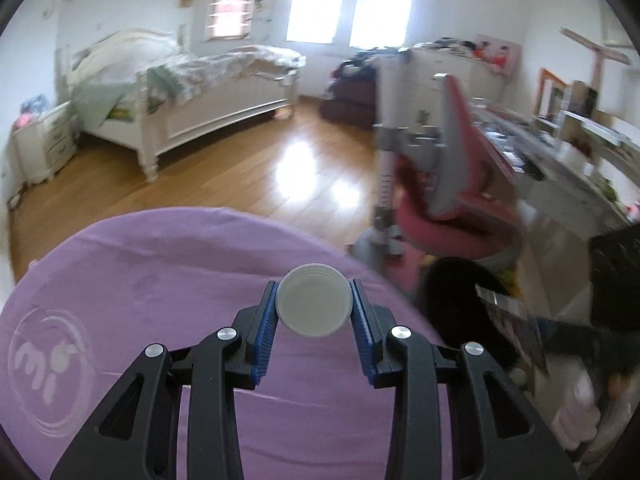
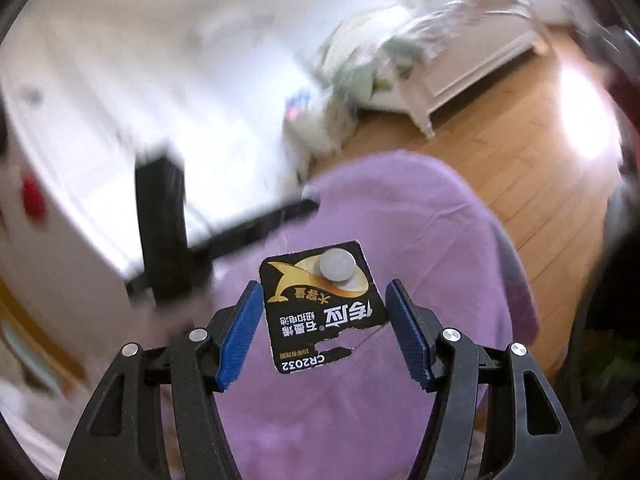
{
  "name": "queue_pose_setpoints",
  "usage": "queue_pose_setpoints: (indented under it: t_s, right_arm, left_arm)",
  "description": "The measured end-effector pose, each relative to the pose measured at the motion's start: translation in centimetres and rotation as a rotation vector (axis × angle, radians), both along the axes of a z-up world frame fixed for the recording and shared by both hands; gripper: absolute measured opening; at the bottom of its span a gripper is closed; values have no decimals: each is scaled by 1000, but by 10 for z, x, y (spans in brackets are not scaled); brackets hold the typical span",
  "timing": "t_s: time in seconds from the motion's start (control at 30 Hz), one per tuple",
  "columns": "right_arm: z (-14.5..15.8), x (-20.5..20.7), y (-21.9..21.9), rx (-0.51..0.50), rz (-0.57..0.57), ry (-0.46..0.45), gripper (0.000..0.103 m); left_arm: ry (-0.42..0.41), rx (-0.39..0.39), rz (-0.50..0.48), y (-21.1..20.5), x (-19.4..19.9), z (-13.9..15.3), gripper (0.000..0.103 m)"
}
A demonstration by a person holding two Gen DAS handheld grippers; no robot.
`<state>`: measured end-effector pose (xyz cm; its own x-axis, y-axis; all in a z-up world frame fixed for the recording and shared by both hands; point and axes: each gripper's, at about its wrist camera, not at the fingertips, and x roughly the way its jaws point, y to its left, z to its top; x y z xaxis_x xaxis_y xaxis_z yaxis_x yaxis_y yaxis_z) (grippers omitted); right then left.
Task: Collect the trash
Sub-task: 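Carry the white cap and battery card to the black bin and release both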
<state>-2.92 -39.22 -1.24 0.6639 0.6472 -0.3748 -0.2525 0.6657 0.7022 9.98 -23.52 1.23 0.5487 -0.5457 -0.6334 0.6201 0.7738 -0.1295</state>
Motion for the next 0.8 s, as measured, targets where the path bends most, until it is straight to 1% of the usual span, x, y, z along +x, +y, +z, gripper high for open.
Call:
queue_pose_setpoints:
  t_s: [0.07,0.17,0.3,0.33,0.43,0.53,0.67,0.8]
  right_arm:
    - [7,-18,-29,75,-75,-15,64]
    - [17,-43,-65,90,-178,-28,64]
    - [16,-81,-119,122,-312,-26,64]
    - [12,-81,-125,129,-333,-22,64]
    - [2,-109,-160,151,-432,-6,64]
    - [-10,-128,-188,172,-504,13,64]
    - [-27,-145,-215,197,-578,34,64]
    - [-45,-162,-227,222,-615,47,64]
  left_arm:
    - [-8,-8,-43,-18,-17,5,35]
    - [-10,-18,-121,-55,-39,9,35]
    - [2,-11,-221,-106,-63,4,35]
    - [7,-6,-243,-119,-68,1,35]
    - [18,0,-293,-149,-82,-5,35]
    - [29,14,-334,-173,-89,-13,35]
    - [46,31,-362,-195,-97,-22,35]
    - [54,53,-388,-215,-100,-31,35]
